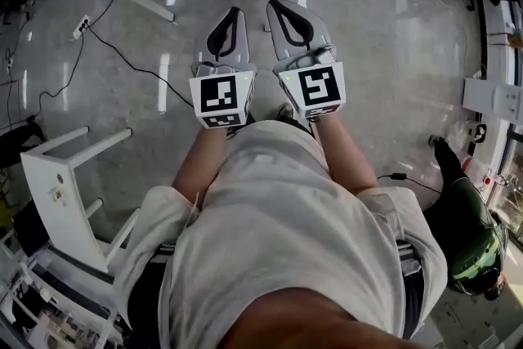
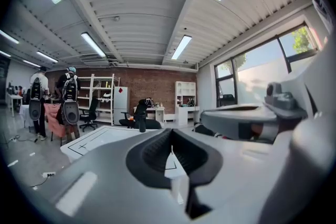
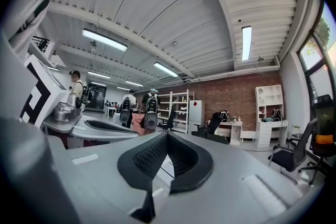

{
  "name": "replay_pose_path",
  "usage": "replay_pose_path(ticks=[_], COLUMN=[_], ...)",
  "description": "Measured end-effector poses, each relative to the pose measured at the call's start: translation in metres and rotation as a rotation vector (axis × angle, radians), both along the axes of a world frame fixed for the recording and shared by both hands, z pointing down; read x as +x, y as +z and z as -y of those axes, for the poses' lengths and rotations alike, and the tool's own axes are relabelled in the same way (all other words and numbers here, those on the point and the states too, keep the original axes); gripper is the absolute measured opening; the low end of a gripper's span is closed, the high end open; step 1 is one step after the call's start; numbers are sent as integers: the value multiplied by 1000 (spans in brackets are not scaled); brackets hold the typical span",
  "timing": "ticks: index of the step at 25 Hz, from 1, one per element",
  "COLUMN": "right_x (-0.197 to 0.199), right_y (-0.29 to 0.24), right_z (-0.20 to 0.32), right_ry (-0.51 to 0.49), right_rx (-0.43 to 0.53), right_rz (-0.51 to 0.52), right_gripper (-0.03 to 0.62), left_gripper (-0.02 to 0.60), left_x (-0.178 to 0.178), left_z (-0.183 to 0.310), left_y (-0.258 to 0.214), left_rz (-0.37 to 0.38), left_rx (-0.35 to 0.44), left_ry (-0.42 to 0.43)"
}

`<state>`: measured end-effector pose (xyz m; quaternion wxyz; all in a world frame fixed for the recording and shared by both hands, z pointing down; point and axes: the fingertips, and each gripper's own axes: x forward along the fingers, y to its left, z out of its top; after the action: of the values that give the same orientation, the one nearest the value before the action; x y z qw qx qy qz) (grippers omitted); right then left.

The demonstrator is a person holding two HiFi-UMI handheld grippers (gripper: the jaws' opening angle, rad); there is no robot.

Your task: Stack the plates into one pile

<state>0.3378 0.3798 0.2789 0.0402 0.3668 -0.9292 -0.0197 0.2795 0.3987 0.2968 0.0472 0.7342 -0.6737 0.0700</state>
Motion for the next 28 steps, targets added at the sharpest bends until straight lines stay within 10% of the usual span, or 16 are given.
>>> replay_pose_path(ticks=[18, 28], right_x=[-264, -322], right_y=[26, 28], right_z=[39, 66], right_ry=[-131, -96], right_rx=[-101, -146], right_rz=[-50, -146], right_gripper=[0, 0], left_gripper=[2, 2], left_x=[-267, -321], left_z=[32, 64], left_y=[23, 23], left_rz=[-8, -75], left_rx=[-92, -99], left_ry=[-105, -51])
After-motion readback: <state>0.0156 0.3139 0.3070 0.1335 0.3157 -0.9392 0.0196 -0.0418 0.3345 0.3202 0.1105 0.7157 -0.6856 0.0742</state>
